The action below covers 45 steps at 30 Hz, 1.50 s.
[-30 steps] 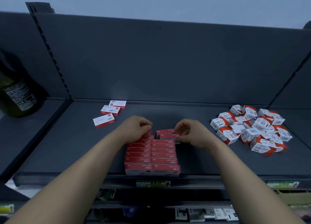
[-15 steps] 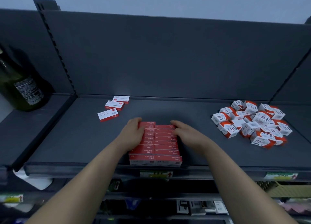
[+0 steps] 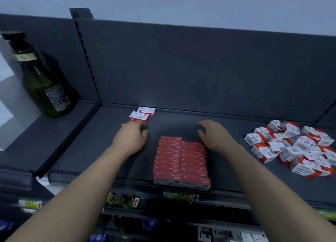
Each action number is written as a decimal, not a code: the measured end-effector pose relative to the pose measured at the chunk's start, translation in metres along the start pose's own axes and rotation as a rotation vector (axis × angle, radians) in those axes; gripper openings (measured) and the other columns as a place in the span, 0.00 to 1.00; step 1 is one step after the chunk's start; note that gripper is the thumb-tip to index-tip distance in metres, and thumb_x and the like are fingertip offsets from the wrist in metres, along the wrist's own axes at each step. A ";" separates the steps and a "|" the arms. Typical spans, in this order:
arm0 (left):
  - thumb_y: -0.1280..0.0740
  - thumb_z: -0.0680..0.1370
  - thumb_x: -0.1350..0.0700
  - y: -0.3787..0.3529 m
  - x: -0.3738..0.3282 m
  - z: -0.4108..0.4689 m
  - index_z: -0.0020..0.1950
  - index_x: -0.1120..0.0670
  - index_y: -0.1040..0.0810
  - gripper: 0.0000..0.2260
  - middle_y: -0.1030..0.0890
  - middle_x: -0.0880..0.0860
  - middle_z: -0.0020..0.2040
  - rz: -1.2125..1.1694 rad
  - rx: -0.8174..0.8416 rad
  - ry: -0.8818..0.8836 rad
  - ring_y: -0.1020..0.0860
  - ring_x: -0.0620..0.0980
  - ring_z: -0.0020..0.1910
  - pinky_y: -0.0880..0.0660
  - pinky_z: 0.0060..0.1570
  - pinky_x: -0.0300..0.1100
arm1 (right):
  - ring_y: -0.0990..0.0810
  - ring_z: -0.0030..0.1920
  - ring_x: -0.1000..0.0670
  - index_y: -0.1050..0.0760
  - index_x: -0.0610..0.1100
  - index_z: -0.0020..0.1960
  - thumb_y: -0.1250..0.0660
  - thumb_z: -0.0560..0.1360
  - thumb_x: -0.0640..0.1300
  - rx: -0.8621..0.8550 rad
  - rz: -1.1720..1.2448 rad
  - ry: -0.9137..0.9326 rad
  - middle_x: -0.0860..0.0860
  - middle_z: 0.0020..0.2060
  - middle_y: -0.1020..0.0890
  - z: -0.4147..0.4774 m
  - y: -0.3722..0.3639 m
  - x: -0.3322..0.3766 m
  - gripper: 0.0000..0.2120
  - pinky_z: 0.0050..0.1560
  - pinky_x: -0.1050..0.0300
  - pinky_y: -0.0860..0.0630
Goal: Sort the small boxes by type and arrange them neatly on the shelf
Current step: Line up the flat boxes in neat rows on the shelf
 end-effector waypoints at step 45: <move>0.37 0.79 0.58 -0.022 0.008 0.046 0.45 0.59 0.22 0.07 0.20 0.54 0.40 -0.727 0.202 0.273 0.23 0.50 0.35 0.22 0.41 0.45 | 0.20 0.43 0.51 0.25 0.49 0.44 0.25 0.69 0.42 0.229 0.267 -0.040 0.51 0.44 0.19 0.075 -0.008 -0.008 0.09 0.41 0.56 0.22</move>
Point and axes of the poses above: each hand's wrist, its own z-axis towards the middle knuckle, its own y-axis out of the back of the hand, x = y × z, the point moved 6 cm from there along z, towards the middle knuckle
